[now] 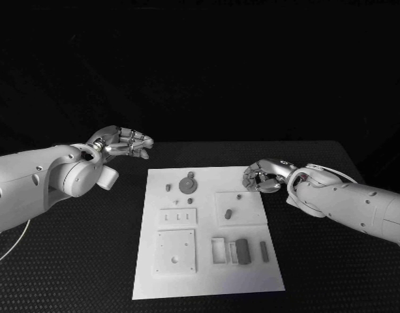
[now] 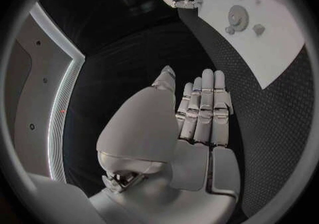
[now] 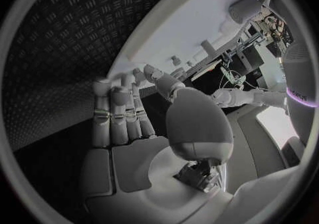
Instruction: Assemble the parts on the task board
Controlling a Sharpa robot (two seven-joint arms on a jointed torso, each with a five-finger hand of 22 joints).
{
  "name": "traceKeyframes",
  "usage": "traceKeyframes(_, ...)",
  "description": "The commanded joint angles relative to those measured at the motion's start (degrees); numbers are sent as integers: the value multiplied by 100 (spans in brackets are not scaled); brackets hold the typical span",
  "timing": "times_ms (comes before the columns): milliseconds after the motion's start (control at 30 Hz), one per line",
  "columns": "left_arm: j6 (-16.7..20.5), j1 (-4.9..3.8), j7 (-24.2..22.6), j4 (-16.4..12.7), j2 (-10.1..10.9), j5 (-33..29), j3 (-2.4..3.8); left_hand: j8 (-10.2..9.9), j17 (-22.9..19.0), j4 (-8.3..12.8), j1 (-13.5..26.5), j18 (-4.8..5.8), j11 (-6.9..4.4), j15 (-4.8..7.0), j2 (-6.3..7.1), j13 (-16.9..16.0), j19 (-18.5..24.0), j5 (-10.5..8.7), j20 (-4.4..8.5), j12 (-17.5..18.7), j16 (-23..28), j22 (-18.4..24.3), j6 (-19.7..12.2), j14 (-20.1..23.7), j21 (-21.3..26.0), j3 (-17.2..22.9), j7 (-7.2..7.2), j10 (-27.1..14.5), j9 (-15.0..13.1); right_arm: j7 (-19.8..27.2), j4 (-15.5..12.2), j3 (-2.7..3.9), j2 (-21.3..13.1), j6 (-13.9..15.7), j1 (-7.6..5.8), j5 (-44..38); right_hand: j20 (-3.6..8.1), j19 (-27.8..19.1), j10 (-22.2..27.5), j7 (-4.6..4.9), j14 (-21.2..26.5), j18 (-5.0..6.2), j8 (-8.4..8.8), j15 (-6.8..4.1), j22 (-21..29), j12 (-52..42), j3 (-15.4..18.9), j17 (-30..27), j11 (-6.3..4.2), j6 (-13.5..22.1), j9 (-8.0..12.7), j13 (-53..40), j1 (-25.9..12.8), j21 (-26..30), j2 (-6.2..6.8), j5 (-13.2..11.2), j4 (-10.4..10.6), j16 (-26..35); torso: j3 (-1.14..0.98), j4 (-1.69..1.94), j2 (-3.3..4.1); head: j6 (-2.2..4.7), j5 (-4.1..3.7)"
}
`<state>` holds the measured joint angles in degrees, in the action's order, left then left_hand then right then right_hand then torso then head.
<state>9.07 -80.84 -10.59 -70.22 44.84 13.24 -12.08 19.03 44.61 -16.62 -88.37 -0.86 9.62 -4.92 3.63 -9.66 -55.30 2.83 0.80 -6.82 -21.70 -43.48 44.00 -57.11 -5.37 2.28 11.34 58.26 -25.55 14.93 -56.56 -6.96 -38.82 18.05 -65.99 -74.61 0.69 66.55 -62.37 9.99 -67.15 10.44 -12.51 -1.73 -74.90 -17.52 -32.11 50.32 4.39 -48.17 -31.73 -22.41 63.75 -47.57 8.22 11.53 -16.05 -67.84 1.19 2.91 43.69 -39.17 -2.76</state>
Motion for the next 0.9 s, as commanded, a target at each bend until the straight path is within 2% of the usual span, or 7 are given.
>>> traceKeyframes(33, -90, -2, -70, -35, -10, 13, 3, -20, 5, -6, 53, -12, 9, 3, 0, -7, -23, 8, 4, 17, 23, -8, -12, -26, 31, 13, -8, 45, -8, -7, 20, -1, 25, 46, 13, -70, 19, 11, -153, 22, 2, 456, 24, -27, -107, -19, 28, -11, -2, 72, 14, -7, 22, 32, -40, 12, 6, -24, 2, 4, 1, -12, 9)
traceKeyframes(300, -89, -2, -65, -45, 1, 13, 4, -21, 7, -6, 54, -12, 10, 3, -2, -7, -24, 8, 4, 19, 25, -9, -13, -26, 33, 12, -7, 43, -8, -48, 81, -1, 68, 33, 50, -124, 31, 40, -311, 2, -17, 456, 29, -70, -105, -141, 42, -39, -47, 113, 42, -125, 41, 31, -60, 12, 0, -44, 2, -4, -5, -40, 26)
traceKeyframes(533, -96, -2, -60, -44, 1, 14, 4, -22, 9, -7, 55, -12, 10, 3, -2, -7, -24, 8, 3, 20, 27, -9, -14, -27, 34, 11, -7, 42, -8, -31, 145, -1, 82, 107, 52, -149, 40, 52, -350, -57, -22, 456, 37, -121, -106, -295, 50, -73, -100, 165, 73, -355, 96, 35, -74, 13, -24, -50, -4, -11, -7, -47, 30)
traceKeyframes(667, -106, -2, -55, -44, -4, 14, 4, -22, 10, -7, 55, -12, 10, 3, -3, -7, -24, 8, 3, 21, 28, -10, -14, -28, 35, 11, -6, 43, -8, -11, 141, -1, 97, 125, 52, -179, 45, 49, -379, -138, -20, 456, 72, -188, -109, -446, 29, -98, -166, 297, 119, -591, 253, 40, -136, 12, -46, -55, -7, -9, -8, -48, 34)
traceKeyframes(900, -101, -2, -53, -37, -11, 15, 4, -23, 12, -6, 55, -12, 11, 3, -4, -7, -25, 8, 4, 23, 29, -10, -15, -28, 36, 10, -5, 41, -7, -3, 170, -1, 121, 51, 52, -234, 35, 45, -301, -182, -22, 456, -17, -229, -116, -657, 40, -128, -214, 257, 129, -1034, 414, 23, -241, 15, -47, -75, -7, -10, -8, -54, 29)
